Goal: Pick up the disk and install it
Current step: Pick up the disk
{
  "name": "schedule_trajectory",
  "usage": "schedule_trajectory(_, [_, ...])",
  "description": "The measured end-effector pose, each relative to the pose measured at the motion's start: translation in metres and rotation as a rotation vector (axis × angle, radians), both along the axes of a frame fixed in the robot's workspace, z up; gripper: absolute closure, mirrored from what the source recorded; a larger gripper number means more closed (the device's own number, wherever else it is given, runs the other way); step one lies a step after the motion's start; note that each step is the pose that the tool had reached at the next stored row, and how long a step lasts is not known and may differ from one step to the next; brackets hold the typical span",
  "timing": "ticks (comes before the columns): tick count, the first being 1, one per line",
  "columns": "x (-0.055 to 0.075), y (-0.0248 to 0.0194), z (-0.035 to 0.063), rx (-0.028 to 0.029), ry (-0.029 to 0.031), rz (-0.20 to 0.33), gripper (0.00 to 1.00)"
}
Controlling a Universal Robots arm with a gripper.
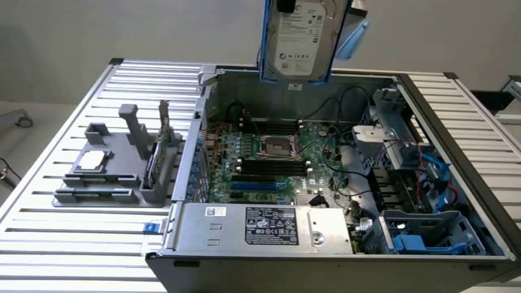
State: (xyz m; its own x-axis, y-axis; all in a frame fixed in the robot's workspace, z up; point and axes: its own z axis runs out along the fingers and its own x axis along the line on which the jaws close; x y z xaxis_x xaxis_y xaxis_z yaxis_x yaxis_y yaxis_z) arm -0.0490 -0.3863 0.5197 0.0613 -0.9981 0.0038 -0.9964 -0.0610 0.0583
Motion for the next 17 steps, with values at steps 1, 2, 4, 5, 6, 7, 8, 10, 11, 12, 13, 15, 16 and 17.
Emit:
schedule_trajectory(1, [0.003, -0.0024, 0.0000, 0.0001, 0.0000, 0.000, 0.67])
schedule_trajectory(2, [0.006, -0.0050, 0.0000, 0.0000, 0.0000, 0.000, 0.67])
schedule_trajectory(4, [0.012, -0.0098, 0.0000, 0.0000, 0.0000, 0.000, 0.67])
schedule_trajectory(5, [0.015, -0.0125, 0.0000, 0.0000, 0.0000, 0.000, 0.67])
schedule_trajectory(6, [0.018, -0.0150, 0.0000, 0.0000, 0.0001, 0.000, 0.67])
schedule_trajectory(7, [0.021, -0.0174, 0.0000, 0.0000, 0.0000, 0.000, 0.67])
schedule_trajectory(8, [0.024, -0.0199, 0.0000, 0.0000, 0.0000, 0.000, 0.67])
schedule_trajectory(10, [0.030, -0.0249, 0.0000, 0.0001, 0.0000, 0.000, 0.67])
schedule_trajectory(11, [0.033, -0.0274, 0.0000, 0.0001, 0.0000, 0.000, 0.67])
schedule_trajectory(12, [0.036, -0.0300, 0.0000, 0.0001, 0.0000, 0.000, 0.67])
schedule_trajectory(13, [0.038, -0.0327, 0.0000, -0.0001, 0.0000, 0.000, 0.67])
schedule_trajectory(15, [0.043, -0.0382, 0.0000, 0.0000, 0.0000, 0.000, 0.67])
schedule_trajectory(16, [0.044, -0.0413, 0.0000, 0.0000, 0.0000, 0.000, 0.67])
schedule_trajectory(17, [0.046, -0.0451, 0.0000, 0.0000, 0.0000, 0.000, 0.67])
